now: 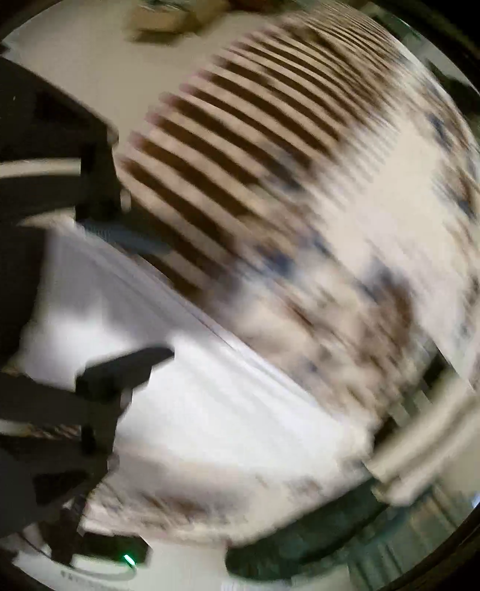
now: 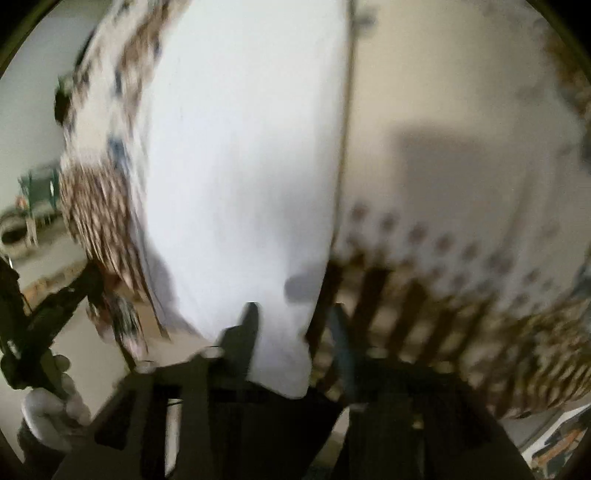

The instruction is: Fold small clothes

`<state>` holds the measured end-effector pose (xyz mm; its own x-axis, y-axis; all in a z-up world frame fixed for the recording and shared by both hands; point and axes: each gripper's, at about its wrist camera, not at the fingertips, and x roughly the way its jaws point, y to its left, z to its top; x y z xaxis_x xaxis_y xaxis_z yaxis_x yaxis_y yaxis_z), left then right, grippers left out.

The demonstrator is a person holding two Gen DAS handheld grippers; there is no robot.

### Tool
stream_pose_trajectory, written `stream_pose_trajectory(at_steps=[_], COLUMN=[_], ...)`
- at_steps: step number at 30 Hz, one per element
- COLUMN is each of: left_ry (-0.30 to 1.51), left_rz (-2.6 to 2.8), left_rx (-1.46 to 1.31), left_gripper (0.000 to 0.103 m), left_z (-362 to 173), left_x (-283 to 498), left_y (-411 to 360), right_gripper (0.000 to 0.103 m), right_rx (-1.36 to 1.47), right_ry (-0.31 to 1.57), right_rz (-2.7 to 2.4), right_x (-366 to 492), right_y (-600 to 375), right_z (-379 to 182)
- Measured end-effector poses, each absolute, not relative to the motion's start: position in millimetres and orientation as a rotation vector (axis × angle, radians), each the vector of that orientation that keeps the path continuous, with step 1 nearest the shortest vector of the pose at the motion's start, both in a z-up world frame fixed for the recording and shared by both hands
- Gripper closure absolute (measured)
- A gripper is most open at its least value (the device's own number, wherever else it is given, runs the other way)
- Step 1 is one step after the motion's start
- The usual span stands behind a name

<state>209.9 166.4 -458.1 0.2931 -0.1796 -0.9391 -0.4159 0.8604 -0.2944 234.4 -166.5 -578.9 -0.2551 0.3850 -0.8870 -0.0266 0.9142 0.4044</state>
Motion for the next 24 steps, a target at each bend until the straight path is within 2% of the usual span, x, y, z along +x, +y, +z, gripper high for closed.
stream_pose_trajectory(at_steps=[3,7,13,16,24], left_ry=[1.186,1.120,1.174,1.182,1.196], left_rz=[0.046,-0.097,-0.155,-0.086,-0.220], left_rx=[-0.502,-0.377,-0.104,-0.137,-0.506], left_gripper=[0.045,0.045,0.045,0.045,0.045], left_z=[-452,-472,-547,-566,-560], left_x=[315,451,579,600,576], left_y=[141,95,47,78,151], right_gripper=[0.056,0.056,0.056,0.056,0.056], right_rx=[0.344,0.379,0.447,0.451,0.457], right_ry=[1.702,1.595,1.491,1.472,1.439], right_rz=[0.341,0.226,0.076,0.026,0.027], right_x=[279,347,463,505,567], right_y=[-190,-212,-239,-234,-221], right_z=[-555,-548,-567,-584,-593])
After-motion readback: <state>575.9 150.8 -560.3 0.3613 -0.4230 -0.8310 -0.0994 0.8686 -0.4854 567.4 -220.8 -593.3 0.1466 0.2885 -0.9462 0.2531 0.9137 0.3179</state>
